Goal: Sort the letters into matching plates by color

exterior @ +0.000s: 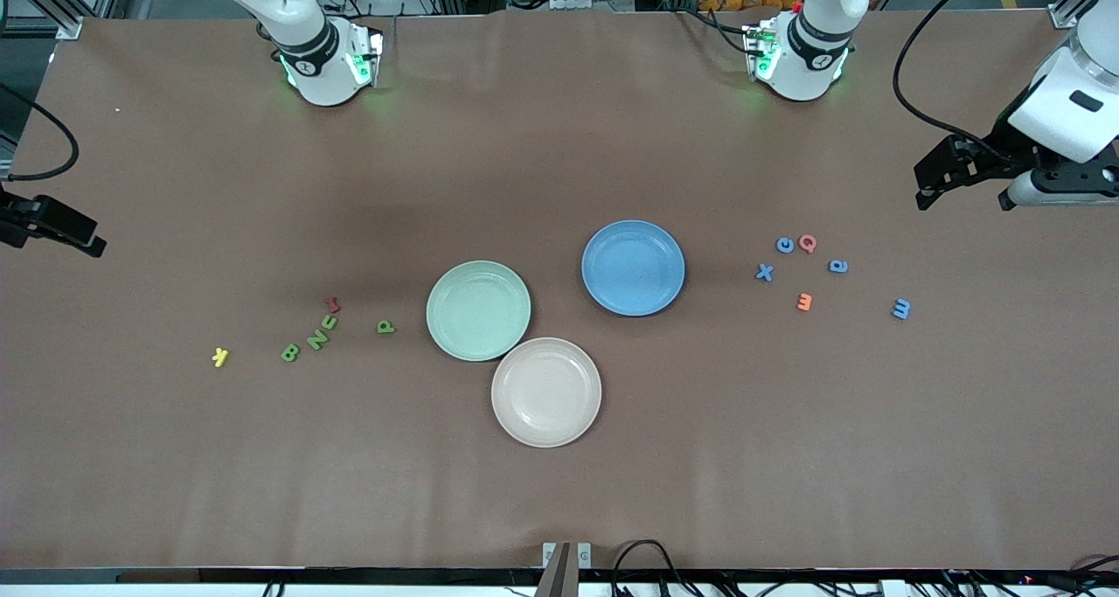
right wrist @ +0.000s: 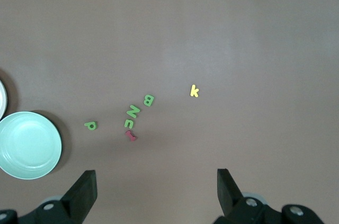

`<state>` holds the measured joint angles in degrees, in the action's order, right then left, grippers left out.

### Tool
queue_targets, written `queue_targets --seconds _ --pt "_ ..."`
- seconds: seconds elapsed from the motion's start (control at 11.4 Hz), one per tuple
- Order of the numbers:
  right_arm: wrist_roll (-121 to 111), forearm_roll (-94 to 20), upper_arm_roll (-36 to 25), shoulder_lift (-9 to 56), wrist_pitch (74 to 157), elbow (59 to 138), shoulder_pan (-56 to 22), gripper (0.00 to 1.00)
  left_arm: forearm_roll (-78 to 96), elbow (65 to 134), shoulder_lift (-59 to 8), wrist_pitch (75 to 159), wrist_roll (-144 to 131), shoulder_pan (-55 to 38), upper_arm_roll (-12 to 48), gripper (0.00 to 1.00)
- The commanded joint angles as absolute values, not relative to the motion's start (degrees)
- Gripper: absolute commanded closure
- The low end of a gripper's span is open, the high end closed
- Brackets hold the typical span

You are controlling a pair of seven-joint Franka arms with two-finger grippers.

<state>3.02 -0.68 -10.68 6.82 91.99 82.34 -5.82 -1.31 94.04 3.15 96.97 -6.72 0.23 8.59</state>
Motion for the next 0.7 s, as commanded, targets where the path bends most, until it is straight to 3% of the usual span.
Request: queue_targets --seconds 0.0,0.61 --pt "3.1 0.3 -10.3 6.5 92.5 83.0 -6.3 0.0 -0.1 92.9 2.8 96.2 -5.8 -0.3 7.9 0.0" --pt "3.3 0.0 -10.4 6.8 92.4 83.0 -6.1 0.0 0.2 94.9 1.2 96.4 -5.7 0.6 7.9 0.0"
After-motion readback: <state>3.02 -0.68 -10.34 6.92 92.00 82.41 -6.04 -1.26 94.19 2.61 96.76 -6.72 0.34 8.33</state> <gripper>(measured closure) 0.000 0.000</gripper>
